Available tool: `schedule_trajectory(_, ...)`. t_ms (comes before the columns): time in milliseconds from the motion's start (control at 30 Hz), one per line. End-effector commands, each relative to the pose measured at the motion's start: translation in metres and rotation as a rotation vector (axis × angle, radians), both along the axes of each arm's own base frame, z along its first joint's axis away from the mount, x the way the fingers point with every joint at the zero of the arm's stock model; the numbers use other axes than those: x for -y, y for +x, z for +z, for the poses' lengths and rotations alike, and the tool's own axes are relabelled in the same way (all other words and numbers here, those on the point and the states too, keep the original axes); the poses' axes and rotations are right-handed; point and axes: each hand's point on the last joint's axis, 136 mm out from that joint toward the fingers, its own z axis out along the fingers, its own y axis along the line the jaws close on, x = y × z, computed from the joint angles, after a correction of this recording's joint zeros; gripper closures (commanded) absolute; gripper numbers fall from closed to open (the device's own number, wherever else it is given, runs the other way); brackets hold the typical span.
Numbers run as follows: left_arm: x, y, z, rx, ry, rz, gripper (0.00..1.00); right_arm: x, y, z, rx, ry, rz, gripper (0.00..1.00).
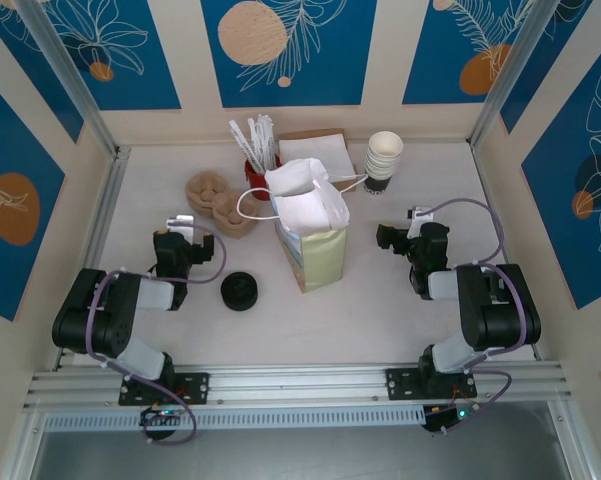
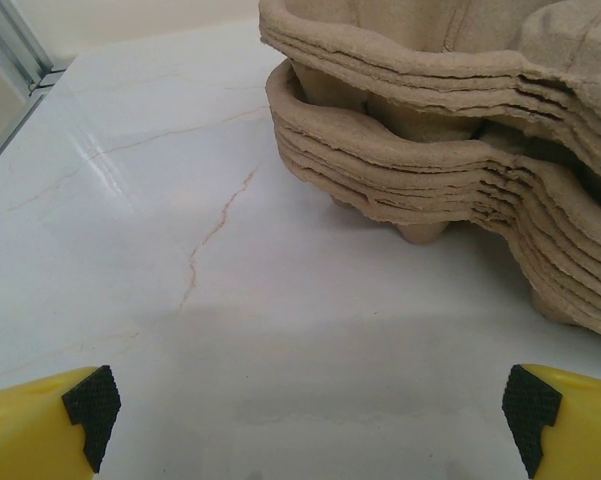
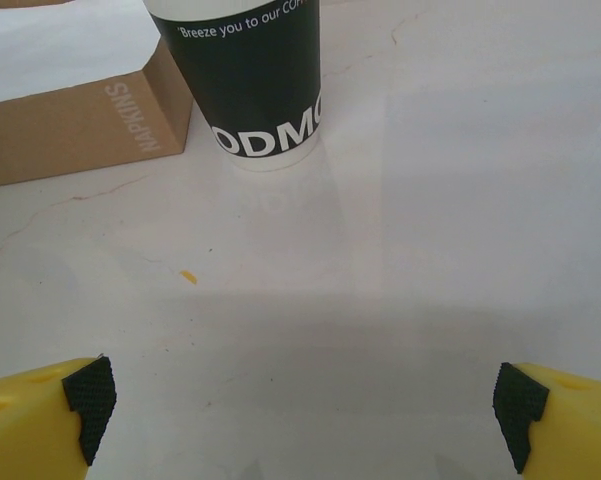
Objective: Pack the takeout coffee
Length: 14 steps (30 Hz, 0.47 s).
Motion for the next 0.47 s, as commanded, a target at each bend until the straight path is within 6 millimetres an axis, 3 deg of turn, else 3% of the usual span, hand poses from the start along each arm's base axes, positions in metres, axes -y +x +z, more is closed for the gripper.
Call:
schedule_trajectory(0,-0.0022,0.0077,0.0138,0.049,-0.020,-0.005,0.00,-0.0005,0.0072,0.0166,0.065,-0.014,0.018,0.01)
schedule_trajectory(433,-0.0027,0.0085,0.0124,0.040,-0.035,-0.016,0.01,-0.0008,0.0071,0.0162,0.063,-0.013,0.019,0.01)
